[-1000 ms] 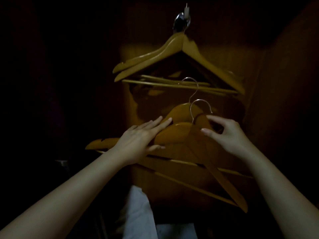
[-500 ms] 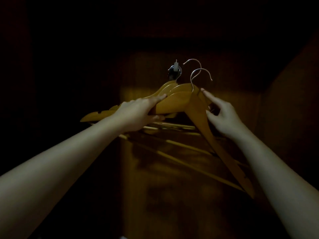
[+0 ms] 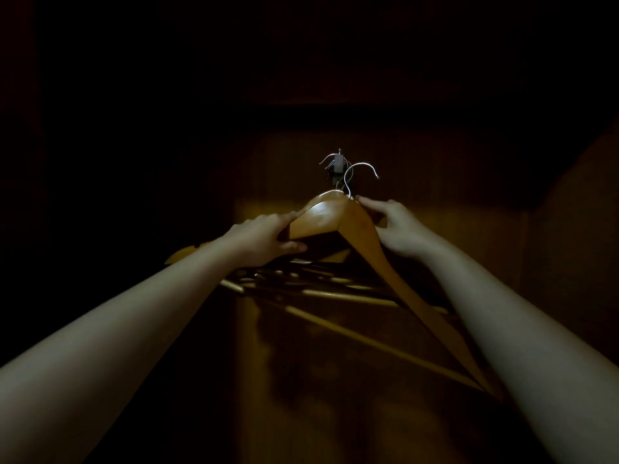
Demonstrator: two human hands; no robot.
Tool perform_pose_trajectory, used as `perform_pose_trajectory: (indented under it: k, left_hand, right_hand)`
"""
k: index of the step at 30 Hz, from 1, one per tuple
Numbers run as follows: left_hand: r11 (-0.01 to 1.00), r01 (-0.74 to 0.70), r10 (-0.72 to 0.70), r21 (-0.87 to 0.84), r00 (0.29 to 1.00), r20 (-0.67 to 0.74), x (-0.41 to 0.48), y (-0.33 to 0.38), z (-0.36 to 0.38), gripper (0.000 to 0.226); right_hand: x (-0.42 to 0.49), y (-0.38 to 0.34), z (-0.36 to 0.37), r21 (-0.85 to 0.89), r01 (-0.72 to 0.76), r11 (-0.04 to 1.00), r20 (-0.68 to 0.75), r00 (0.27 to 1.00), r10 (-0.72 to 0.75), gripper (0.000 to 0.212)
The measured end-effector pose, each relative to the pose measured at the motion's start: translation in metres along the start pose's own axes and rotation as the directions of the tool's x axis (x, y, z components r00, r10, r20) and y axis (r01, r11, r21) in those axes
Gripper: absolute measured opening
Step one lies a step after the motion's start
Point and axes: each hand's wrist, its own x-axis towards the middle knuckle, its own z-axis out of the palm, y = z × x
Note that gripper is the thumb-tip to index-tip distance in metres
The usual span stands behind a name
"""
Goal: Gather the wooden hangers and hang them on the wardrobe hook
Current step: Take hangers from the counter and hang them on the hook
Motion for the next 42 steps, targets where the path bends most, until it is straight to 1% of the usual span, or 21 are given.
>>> perform_pose_trajectory:
  k: [2,6,9,11,12,13,14,16,17,20,23,25,29,31,33,35,37,39,42]
  left_hand:
    - [1.0,0.016,-0.016,0.004,1.0,0.011,-0.002,0.0,0.004,0.071]
    - [0.997,0.011,-0.012,0.075,1.0,0.023,-0.011,0.008,0.012,0.074]
    - [0.999,0.005,-0.007,0.05,0.999,0.037,-0.017,0.009,0.018,0.074]
    - [1.0,0.025,-0.025,0.01,0.998,0.055,-0.02,0.007,0.021,0.075]
    - [0.999,0.039,-0.039,-0.006,0.998,0.051,-0.023,0.005,0.022,0.074]
    - [0.998,0.055,-0.055,-0.007,0.998,0.03,-0.027,0.006,0.022,0.072]
    - [0.997,0.076,-0.076,-0.001,0.997,-0.005,-0.033,0.006,0.023,0.069]
    - [0.995,0.101,-0.102,-0.017,0.99,-0.092,-0.047,0.007,0.024,0.061]
    - [0.994,0.103,-0.107,-0.043,0.987,-0.117,-0.056,0.009,0.024,0.056]
    - [0.992,0.101,-0.11,-0.069,0.984,-0.142,-0.084,0.016,0.022,0.049]
    - [0.993,0.112,-0.116,-0.035,0.981,-0.152,-0.111,0.019,0.021,0.048]
    - [0.992,0.123,-0.127,-0.036,0.985,-0.121,-0.129,0.016,0.022,0.051]
    - [0.986,0.122,-0.127,-0.114,0.991,-0.041,-0.168,0.001,0.027,0.043]
    - [0.963,0.112,-0.1,-0.244,0.993,0.062,-0.19,-0.013,0.031,0.035]
    - [0.924,0.122,-0.054,-0.361,0.98,0.193,-0.215,-0.034,0.036,0.021]
    - [0.895,0.168,-0.034,-0.414,0.95,0.312,-0.246,-0.058,0.038,0.014]
    - [0.867,0.212,-0.019,-0.45,0.918,0.397,-0.28,-0.081,0.035,0.01]
    - [0.831,0.26,-0.023,-0.492,0.899,0.437,-0.314,-0.099,0.032,0.011]
    - [0.78,0.318,-0.056,-0.539,0.894,0.445,-0.359,-0.12,0.029,0.007]
  right_hand:
    - [-0.002,0.0,0.003,-0.034,-0.04,0.999,-0.008,0.999,0.04,0.057]
    - [-0.013,0.004,0.012,-0.163,-0.08,0.983,-0.034,0.997,0.076,0.057]
    - [-0.019,0.001,0.011,-0.213,-0.084,0.973,-0.04,0.996,0.077,0.059]
    - [-0.027,-0.002,0.009,-0.329,-0.075,0.941,-0.05,0.997,0.062,0.06]
    - [-0.032,-0.003,0.008,-0.395,-0.065,0.916,-0.073,0.997,0.039,0.059]
    - [-0.04,-0.003,0.007,-0.425,-0.055,0.904,-0.111,0.994,0.008,0.057]
    - [-0.048,-0.004,0.006,-0.408,-0.05,0.912,-0.153,0.988,-0.015,0.055]
    - [-0.067,-0.009,0.008,-0.299,-0.022,0.954,-0.208,0.977,-0.043,0.053]
    - [-0.077,-0.013,0.011,-0.253,-0.001,0.967,-0.195,0.979,-0.051,0.053]
    - [-0.103,-0.026,0.022,-0.195,0.047,0.98,-0.082,0.995,-0.064,0.058]
    - [-0.127,-0.04,0.034,-0.209,0.044,0.977,-0.064,0.996,-0.058,0.069]
    - [-0.142,-0.05,0.043,-0.232,0.034,0.972,-0.065,0.997,-0.05,0.074]
    - [-0.168,-0.063,0.067,-0.188,0.052,0.981,-0.067,0.996,-0.066,0.068]
    - [-0.18,-0.07,0.081,-0.156,0.058,0.986,-0.045,0.997,-0.066,0.065]
    - [-0.192,-0.076,0.097,-0.103,0.058,0.993,-0.03,0.998,-0.062,0.063]
    - [-0.203,-0.081,0.113,-0.025,0.044,0.999,0.004,0.999,-0.044,0.062]
    - [-0.213,-0.086,0.131,0.046,0.009,0.999,0.048,0.999,-0.011,0.061]
    - [-0.225,-0.095,0.151,0.082,-0.033,0.996,0.102,0.994,0.024,0.061]
    - [-0.241,-0.114,0.18,0.116,-0.081,0.99,0.179,0.982,0.059,0.061]
